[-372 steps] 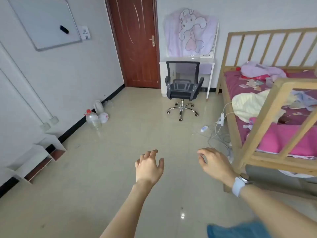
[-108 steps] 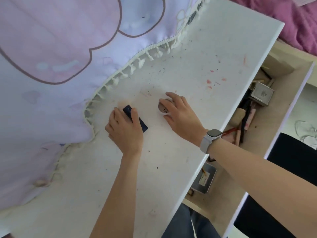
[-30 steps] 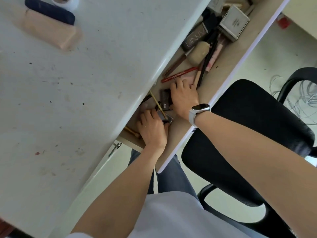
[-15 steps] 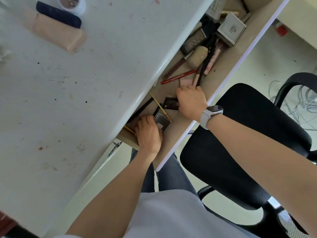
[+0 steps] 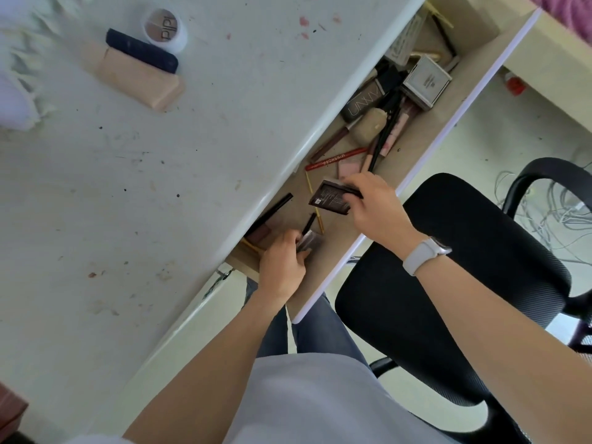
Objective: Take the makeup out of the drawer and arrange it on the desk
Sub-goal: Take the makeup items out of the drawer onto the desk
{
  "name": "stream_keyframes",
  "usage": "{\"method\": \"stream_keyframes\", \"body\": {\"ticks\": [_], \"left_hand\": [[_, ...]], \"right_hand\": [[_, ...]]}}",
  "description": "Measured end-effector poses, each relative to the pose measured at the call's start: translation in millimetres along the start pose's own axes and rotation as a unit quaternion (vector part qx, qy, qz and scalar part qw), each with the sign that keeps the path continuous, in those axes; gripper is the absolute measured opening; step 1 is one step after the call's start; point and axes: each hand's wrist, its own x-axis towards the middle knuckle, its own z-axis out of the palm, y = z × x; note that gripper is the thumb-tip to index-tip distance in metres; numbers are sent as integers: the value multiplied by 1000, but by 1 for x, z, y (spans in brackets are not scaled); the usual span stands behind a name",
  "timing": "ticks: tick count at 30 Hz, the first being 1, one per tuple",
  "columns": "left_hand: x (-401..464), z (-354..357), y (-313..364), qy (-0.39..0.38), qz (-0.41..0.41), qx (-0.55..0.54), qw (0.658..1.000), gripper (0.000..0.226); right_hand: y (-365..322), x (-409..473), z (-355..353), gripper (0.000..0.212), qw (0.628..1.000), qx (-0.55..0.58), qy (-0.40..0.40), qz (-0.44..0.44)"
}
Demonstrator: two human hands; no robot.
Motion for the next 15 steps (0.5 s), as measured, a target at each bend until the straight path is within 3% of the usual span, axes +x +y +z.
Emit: {"method": "stream_keyframes", "body": {"ticks": [4, 9, 12, 15], "left_hand": [[-12, -37, 2, 42, 30, -94, 994, 24], [-22, -96, 5, 100, -15, -260, 960, 21], [-28, -129, -9, 192, -43, -330, 923, 22], [-28, -157, -38, 321, -112, -390, 856, 20]], "right_hand": [[-17, -10, -12, 26, 985, 155, 77, 20], [-63, 2, -15, 27, 936, 310, 148, 77], [-100, 15, -9, 27, 923, 346, 163, 47], [-136, 30, 8, 30, 933, 333, 133, 25]]}}
